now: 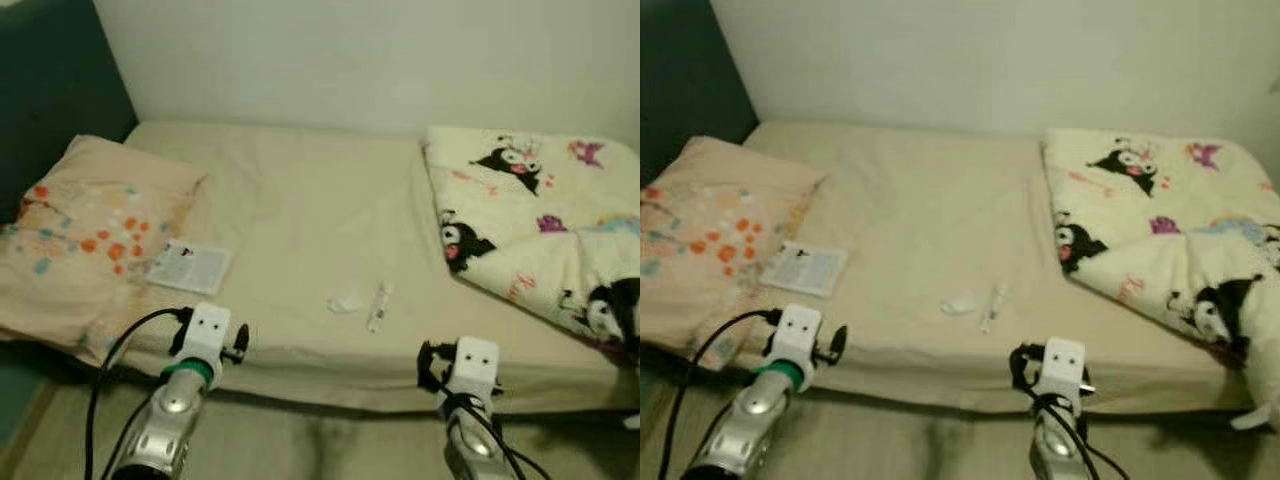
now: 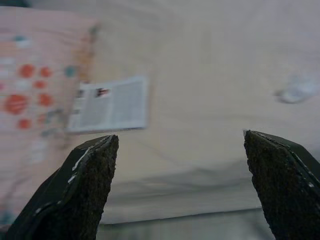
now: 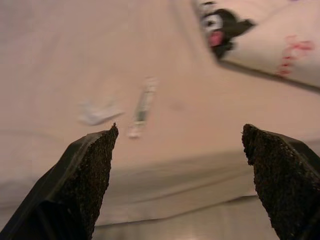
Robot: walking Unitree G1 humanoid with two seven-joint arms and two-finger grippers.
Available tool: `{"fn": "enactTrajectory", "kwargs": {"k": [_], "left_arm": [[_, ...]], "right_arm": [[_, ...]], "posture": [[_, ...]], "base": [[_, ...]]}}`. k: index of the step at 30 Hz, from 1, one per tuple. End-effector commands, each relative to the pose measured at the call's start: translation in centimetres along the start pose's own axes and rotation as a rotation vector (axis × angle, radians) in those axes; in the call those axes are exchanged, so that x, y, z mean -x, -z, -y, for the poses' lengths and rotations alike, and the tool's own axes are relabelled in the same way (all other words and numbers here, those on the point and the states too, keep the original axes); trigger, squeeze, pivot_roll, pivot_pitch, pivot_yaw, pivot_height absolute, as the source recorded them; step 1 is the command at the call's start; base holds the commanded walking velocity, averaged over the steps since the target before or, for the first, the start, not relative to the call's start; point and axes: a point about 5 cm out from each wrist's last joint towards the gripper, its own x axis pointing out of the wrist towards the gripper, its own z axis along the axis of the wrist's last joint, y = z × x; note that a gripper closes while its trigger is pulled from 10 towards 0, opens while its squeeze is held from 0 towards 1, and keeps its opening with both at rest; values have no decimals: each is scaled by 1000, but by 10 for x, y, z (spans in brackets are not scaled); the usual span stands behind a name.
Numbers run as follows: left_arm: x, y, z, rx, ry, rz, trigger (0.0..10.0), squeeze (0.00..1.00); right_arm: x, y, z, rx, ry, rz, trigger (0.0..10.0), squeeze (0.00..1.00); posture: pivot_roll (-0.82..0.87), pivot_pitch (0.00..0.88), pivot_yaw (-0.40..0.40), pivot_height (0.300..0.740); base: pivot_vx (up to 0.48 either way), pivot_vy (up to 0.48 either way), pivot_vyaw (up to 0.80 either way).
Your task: Clean up the room
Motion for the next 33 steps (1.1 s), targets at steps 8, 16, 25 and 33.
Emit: {"fn": "enactTrajectory", "kwargs": {"k": [8, 16, 25, 33], "left_arm": [[2, 7, 2, 3, 7, -26, 10000, 0], [1, 6, 4, -17, 24, -29, 10000, 0], [0, 7, 7, -93, 53, -38, 10000, 0], [0, 9, 9, -45, 70, -56, 10000, 0]], "right_arm": [[2, 5, 2, -3, 11, -22, 10000, 0], [1, 5, 3, -3, 15, -21, 10000, 0], [1, 5, 4, -2, 20, -20, 10000, 0], [2, 4, 4, -5, 20, -18, 10000, 0]], "posture": [[18, 0, 79, 740], [17, 0, 79, 740], [9, 0, 84, 740], [9, 0, 84, 740]], "base": [[0, 352, 0], [0, 326, 0], [0, -373, 0], [0, -240, 0]]}}
